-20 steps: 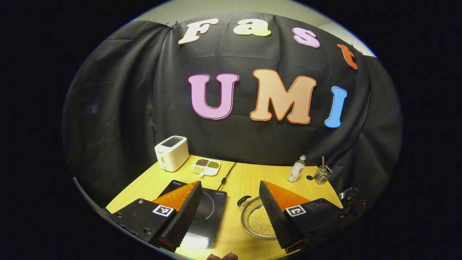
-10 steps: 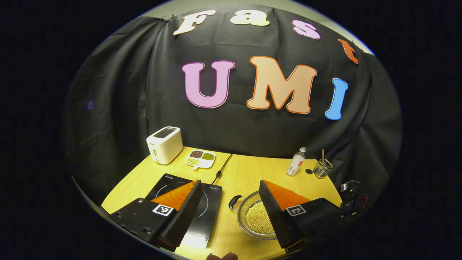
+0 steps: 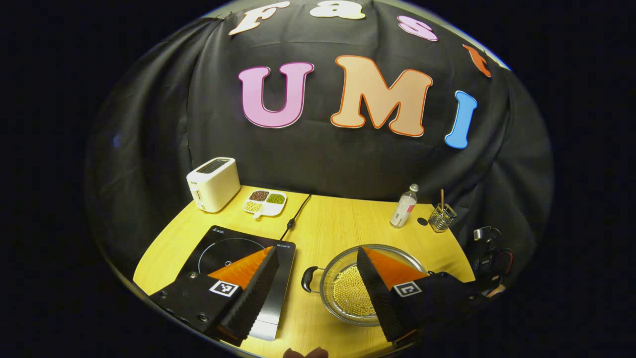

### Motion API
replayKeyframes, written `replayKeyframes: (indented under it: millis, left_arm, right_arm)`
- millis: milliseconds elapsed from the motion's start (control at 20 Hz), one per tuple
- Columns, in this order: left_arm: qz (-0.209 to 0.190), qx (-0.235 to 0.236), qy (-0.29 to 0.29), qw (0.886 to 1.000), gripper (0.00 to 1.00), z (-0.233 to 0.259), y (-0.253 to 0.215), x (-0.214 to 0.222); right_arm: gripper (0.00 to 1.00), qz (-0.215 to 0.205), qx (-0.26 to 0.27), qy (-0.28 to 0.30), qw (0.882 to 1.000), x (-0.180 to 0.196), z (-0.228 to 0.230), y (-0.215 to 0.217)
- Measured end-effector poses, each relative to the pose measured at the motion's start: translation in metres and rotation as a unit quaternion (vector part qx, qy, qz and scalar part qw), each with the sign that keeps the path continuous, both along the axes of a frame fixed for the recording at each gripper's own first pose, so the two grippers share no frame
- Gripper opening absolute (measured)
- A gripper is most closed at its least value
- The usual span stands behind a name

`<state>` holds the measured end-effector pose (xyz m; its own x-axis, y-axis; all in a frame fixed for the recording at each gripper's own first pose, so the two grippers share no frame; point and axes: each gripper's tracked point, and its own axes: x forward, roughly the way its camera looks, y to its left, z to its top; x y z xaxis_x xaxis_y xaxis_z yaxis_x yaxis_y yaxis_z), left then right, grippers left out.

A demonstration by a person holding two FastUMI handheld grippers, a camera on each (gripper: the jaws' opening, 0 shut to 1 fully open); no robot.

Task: First push the handle of the pot to place it horizontally, then grasp the pot with both hands and set it on the induction cooktop.

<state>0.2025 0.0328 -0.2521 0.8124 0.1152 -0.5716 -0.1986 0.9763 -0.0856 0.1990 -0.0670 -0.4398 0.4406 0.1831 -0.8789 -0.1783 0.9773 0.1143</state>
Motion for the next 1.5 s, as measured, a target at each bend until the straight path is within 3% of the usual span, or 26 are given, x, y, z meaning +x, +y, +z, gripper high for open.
replayKeyframes:
  millis: [200,500,550,600,750,850,1150,1200,1300,1350,1500]
  left_arm:
    - [-0.017,-0.024,0.043,0.999,0.97,-0.038,-0.006,-0.002]
    - [-0.027,-0.063,0.11,0.992,1.0,-0.093,0.0,-0.003]
    - [-0.029,-0.064,0.116,0.991,0.97,-0.099,0.002,-0.001]
    - [-0.032,-0.062,0.124,0.99,0.97,-0.108,0.003,0.001]
    - [-0.043,-0.055,0.148,0.987,0.96,-0.133,0.005,0.006]
    - [-0.049,-0.049,0.17,0.983,0.96,-0.152,0.005,0.006]
    - [-0.057,-0.052,0.216,0.973,0.95,-0.194,0.003,0.0]
    - [-0.057,-0.054,0.224,0.971,0.95,-0.199,0.003,-0.002]
    - [-0.053,-0.059,0.229,0.97,0.94,-0.207,0.003,0.001]
    - [-0.053,-0.059,0.231,0.97,0.87,-0.212,0.003,0.003]
    - [-0.062,-0.052,0.237,0.968,0.79,-0.218,0.0,0.008]
  right_arm:
    - [0.03,-0.024,-0.013,0.002,1.0,0.008,0.004,-0.008]
    - [0.06,-0.122,-0.007,-0.032,0.992,0.024,0.039,-0.016]
    - [0.17,-0.135,-0.004,-0.037,0.99,0.029,0.044,-0.016]
    - [0.19,-0.147,0.001,-0.04,0.988,0.034,0.045,-0.016]
    - [0.45,-0.155,-0.005,-0.024,0.988,0.044,0.036,-0.01]
    - [0.67,-0.154,-0.017,-0.023,0.988,0.05,0.029,-0.004]
    - [0.65,-0.144,-0.046,-0.001,0.989,0.052,0.008,-0.004]
    - [0.72,-0.144,-0.045,0.003,0.989,0.053,0.005,-0.003]
    - [0.72,-0.141,-0.049,0.01,0.989,0.055,-0.001,-0.002]
    - [0.65,-0.138,-0.057,0.011,0.989,0.056,-0.003,-0.003]
    - [0.61,-0.127,-0.077,0.009,0.989,0.058,-0.008,-0.005]
